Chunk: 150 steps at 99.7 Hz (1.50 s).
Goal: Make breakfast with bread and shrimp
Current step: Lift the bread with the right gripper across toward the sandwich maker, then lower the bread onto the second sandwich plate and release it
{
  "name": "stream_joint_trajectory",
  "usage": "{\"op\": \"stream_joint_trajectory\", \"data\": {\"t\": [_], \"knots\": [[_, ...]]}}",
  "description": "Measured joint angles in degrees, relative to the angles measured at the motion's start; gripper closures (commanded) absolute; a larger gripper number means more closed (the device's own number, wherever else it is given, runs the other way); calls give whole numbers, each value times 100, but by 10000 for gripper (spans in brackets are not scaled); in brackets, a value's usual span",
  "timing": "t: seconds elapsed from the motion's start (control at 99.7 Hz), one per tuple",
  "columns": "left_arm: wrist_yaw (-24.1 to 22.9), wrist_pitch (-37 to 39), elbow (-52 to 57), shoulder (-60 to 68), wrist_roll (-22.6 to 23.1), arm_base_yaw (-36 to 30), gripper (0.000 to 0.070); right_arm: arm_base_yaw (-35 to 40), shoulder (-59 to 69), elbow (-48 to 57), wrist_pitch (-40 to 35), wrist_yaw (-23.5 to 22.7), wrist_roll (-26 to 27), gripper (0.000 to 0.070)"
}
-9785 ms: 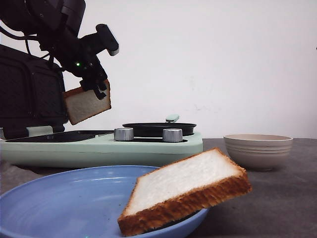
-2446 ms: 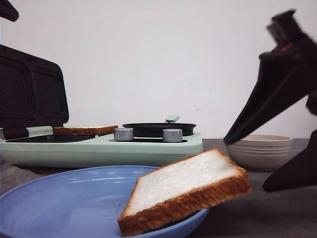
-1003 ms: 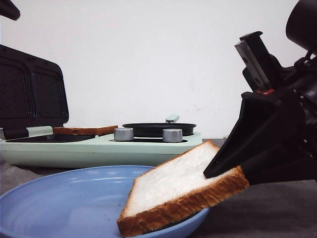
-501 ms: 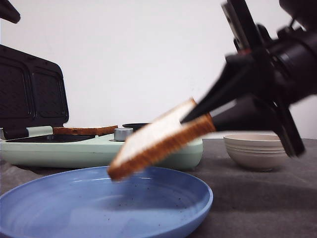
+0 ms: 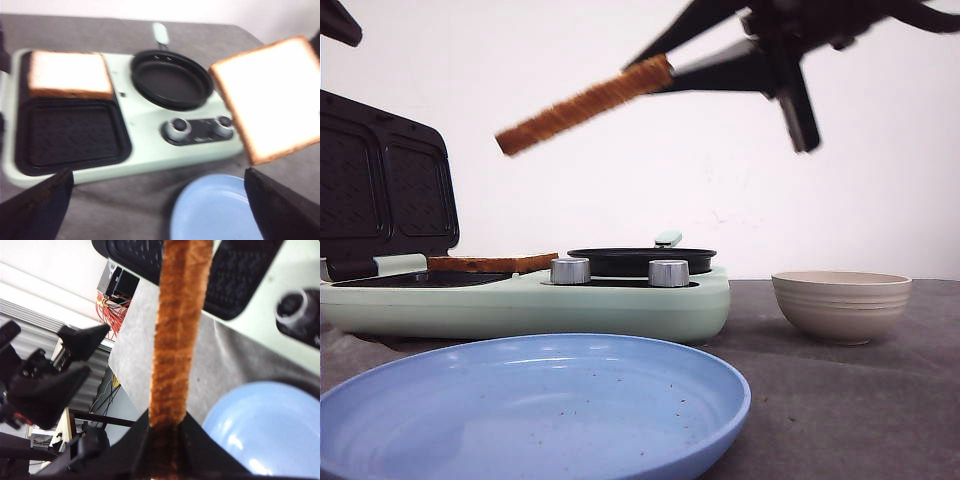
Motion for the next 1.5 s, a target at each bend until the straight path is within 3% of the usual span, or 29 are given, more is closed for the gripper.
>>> {"op": "stream_joint_trajectory", "data": {"t": [0.261,0.541,0.732,0.932,1.504], "knots": [[-44,175,0,-20,-20,243,67,306,1005,1071,-35,26,-72,700],[-162,216,0,-243,-66,726,67,603,2321,2330,-37,457,-90,700],[-481,216,0,-275,-76,778,67,754,3158,3191,-31,647,-68,700],[-501,216,0,-278,-79,809,67,962,3965,3928,-33,802,66,700],[-654,216,0,-278,-76,811,67,1235,4586,4286,-339,1847,387,700]]}}
